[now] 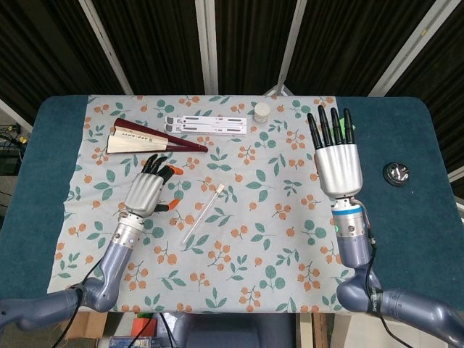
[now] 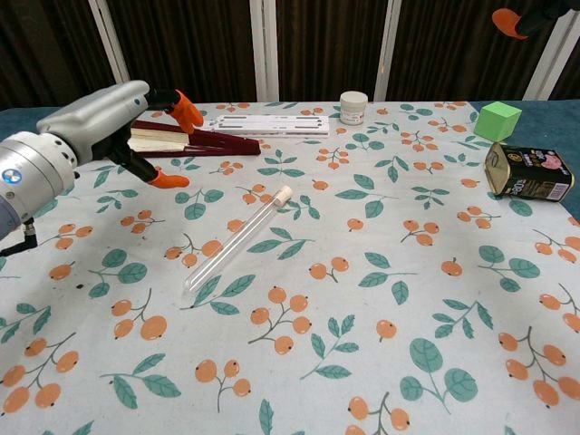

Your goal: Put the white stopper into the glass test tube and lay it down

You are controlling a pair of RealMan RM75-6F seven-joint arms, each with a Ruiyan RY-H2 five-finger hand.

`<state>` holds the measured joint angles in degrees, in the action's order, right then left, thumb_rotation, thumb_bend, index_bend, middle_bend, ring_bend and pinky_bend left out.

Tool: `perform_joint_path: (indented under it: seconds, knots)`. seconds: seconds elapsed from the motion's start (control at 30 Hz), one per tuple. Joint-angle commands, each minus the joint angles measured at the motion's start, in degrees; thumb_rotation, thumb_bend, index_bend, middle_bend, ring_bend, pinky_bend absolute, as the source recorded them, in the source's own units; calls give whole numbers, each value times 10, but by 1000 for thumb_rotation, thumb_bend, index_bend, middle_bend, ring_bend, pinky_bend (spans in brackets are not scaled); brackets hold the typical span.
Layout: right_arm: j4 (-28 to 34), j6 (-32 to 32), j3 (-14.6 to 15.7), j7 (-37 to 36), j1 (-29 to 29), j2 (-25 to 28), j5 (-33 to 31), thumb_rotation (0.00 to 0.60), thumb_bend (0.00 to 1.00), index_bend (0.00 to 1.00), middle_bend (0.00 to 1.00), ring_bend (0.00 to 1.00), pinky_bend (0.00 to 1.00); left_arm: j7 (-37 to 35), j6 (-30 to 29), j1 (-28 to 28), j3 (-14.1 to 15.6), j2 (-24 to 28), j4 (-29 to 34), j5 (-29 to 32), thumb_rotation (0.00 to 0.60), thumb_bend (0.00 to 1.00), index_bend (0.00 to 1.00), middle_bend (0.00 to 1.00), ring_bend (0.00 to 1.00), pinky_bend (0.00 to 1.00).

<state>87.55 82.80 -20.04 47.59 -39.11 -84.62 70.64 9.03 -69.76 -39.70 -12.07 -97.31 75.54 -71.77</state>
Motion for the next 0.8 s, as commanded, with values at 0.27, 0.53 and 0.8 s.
perform_joint_path:
  seconds: [0.27, 0.53, 0.8]
  knots:
    - [157, -58, 4, -155, 87, 74, -129, 600, 272, 0, 0, 0, 0, 54, -62, 78, 37, 131, 167, -16, 600, 94, 47, 38, 0, 0]
    - [201, -62, 73, -293, 191, 167, -97, 600, 257, 0, 0, 0, 0, 52, -128, 155, 102, 238, 253, -77, 600, 84, 27, 9, 0, 0]
    - [144, 38, 144, -370, 290, 185, 8, 600, 255, 0, 0, 0, 0, 5, -226, 250, 171, 281, 235, -161, 600, 84, 26, 10, 0, 0]
